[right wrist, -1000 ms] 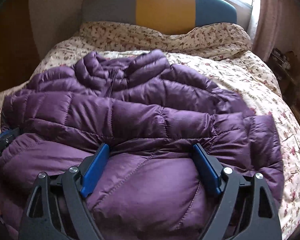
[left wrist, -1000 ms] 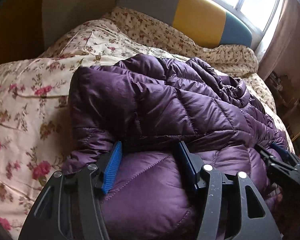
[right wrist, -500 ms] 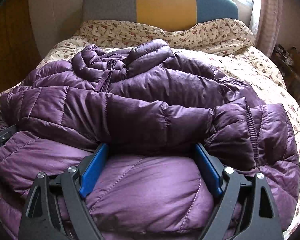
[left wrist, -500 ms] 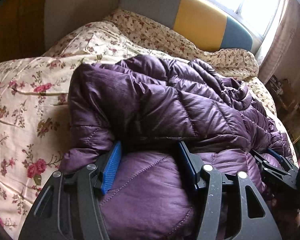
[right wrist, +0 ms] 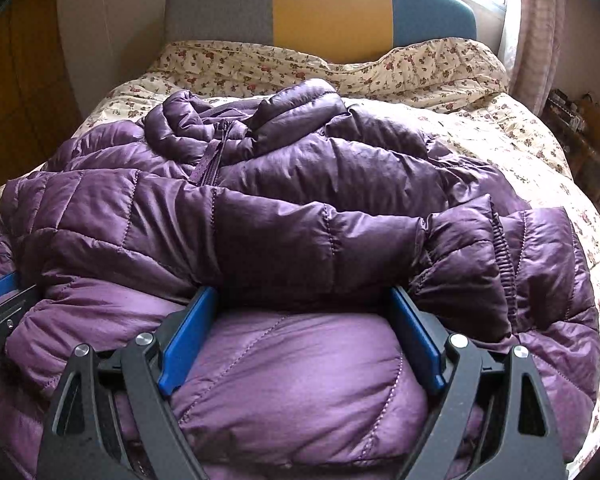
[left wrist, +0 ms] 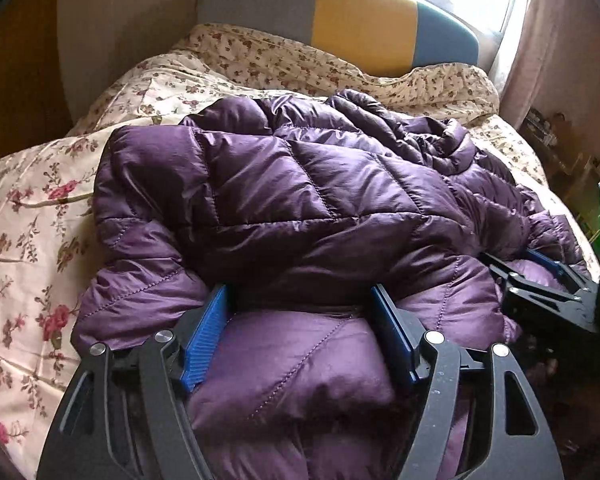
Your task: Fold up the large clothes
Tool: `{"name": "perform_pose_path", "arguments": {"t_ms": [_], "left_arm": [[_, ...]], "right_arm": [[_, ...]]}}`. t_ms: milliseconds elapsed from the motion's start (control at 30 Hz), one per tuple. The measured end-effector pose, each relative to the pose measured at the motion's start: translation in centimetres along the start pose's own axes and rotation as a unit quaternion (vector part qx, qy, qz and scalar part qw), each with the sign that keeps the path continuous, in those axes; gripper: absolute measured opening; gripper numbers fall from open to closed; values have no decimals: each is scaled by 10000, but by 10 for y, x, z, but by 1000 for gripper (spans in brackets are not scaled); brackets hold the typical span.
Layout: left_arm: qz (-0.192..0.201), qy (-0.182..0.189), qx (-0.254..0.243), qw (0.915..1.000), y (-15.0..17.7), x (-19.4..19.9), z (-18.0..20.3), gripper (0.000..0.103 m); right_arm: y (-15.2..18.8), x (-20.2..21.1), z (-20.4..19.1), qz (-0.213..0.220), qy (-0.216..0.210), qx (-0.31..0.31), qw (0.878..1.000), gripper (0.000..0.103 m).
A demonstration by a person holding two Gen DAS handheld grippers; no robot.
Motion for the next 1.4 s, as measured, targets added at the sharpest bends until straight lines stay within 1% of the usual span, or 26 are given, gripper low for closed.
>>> {"name": "perform_pose_path", "arguments": {"t_ms": [33,200,300,367,400,467,533,600,667,767,1000,1167,1400], "left_arm": [[-16,-39,-34,10000,0,-2,0,71],[-11,-5,48,10000,-3,3,0,71],[212,-64,267,9994,-3,32,6,71],[397,-67,217,9990,-1,54,15,71],[566,-74,122,9983,0,72,22,72],[739,-131,13,9972,3,93,29,76],[923,-92,-16,9957,8,118,35,77],[986,-149,-36,9950,14,132,38,77],[1025,-117,-49,9946,17,142,40,77],[1085,-150,-54,9940,27,158,44,77],[1016,-131,4,9947,59,178,47,77],[905,-147,84,9958,88,186,44,77],[691,-240,140,9972,124,194,32,77]], "right_arm": [[0,0,0,-2,1,0,10000,86],[-2,0,2,-8,-21,-15,10000,86],[-5,1,4,-56,5,-1,10000,88],[-9,4,5,-86,48,46,9999,92],[-10,6,6,-111,46,54,9999,94],[-11,12,10,-192,-5,20,9998,100],[-12,23,15,-205,-73,-45,9998,101],[-9,33,18,-193,-123,-53,9997,101],[-5,43,20,-186,-126,-14,9997,101],[9,57,27,-221,-145,46,9996,101],[48,82,50,-424,-116,196,9988,101],[80,97,76,-606,-25,320,9976,101],[123,118,111,-755,74,435,9962,101]]}}
Point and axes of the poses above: each gripper's, at about its wrist camera, not at the fingertips, and x roughly against the way its jaws point, z to its right, y to its underside, the point moved 3 cm from there along -x, roughly the way its jaws point, and after that the axes turned 15 degrees about y, right-handed, at the moved point
